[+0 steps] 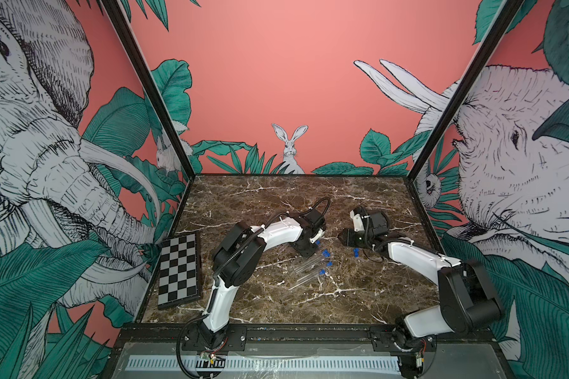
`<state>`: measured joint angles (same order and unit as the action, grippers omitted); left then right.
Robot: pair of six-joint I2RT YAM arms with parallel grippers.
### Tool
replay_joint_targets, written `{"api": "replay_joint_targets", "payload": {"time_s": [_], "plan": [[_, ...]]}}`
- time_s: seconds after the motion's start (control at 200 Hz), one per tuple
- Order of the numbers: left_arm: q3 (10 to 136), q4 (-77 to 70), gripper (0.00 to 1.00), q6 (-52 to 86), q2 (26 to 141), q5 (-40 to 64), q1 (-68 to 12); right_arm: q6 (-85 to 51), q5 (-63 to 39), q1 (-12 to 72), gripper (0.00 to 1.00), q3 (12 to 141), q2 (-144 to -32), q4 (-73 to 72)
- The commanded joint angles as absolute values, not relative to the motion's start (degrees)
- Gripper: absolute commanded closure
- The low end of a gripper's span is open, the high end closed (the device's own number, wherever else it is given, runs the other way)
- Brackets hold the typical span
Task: Remove stoppers from test tubes
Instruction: Pick up the test tube at the center of the board.
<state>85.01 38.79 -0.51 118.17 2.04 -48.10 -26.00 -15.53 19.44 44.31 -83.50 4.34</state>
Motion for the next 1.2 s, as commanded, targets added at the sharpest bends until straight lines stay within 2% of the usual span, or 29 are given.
{"api": "replay_joint_targets", "payload": {"time_s": [0.0, 0.21, 0.45, 0.775, 1.195], "plan": [[85.4, 39.0, 0.87, 0.5, 117.0, 3.6, -47.9, -28.2, -17.9, 19.2, 0.48, 43.2, -82.8, 0.7], [84.0, 36.3, 0.9, 3.3, 112.4, 9.9, -45.0, -30.7, -25.6, 19.2, 0.47, 42.4, -84.0, -4.7], [84.5, 34.4, 0.91, 4.3, 109.4, 13.7, -44.7, -39.2, -33.8, 19.2, 0.47, 40.7, -88.2, -18.5], [84.3, 33.8, 0.91, 4.4, 107.9, 15.4, -44.7, -46.6, -37.3, 19.3, 0.48, 39.5, -91.3, -31.5], [84.9, 32.5, 0.92, 5.0, 107.7, 16.2, -44.7, -48.8, -37.4, 19.9, 0.53, 39.1, -94.5, -34.1]]}}
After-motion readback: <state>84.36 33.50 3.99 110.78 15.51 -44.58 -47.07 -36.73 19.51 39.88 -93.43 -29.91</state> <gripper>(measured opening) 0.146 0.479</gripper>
